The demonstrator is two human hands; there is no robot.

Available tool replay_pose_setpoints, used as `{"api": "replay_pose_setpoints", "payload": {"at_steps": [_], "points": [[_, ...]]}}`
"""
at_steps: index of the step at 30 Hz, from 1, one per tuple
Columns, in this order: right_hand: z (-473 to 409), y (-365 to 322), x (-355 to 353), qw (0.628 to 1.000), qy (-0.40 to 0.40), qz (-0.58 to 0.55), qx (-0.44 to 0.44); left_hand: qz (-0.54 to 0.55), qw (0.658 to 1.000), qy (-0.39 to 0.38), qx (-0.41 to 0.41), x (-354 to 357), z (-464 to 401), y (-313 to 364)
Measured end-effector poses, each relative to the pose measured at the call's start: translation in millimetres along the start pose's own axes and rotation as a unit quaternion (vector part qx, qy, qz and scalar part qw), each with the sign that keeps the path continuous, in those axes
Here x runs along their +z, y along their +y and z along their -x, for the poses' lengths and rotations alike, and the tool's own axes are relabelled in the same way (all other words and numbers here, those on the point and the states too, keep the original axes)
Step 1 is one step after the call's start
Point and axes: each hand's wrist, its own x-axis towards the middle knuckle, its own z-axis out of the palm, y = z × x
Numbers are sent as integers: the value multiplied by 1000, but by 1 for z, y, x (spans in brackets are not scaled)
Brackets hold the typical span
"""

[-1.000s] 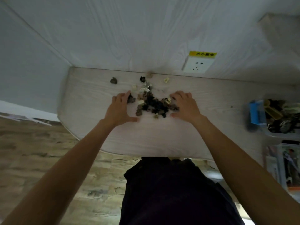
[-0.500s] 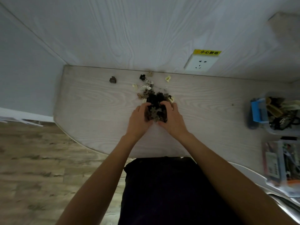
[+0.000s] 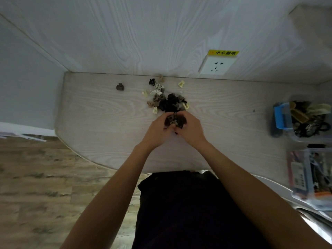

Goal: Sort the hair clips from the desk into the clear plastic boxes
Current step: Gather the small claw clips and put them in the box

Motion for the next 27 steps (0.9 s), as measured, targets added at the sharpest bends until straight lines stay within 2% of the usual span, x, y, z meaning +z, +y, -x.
{"api": "replay_pose_setpoints", "payload": {"at_steps": [9,15,20,22,27], "points": [[22,16,-41,991,30,-130,-19,91,996,10,8,24,2,31],[58,45,-125,982,131,-127,-47,125,986,-43,100,80,-7,102],[101,100,-211,970,220,-105,7,67,974,-111,185,163,-22,182],[112,124,-239,968,244,-60,27,26,970,-122,209,195,-29,205],[117,168,-288,967,238,65,61,-90,957,-75,264,245,-41,225]]}}
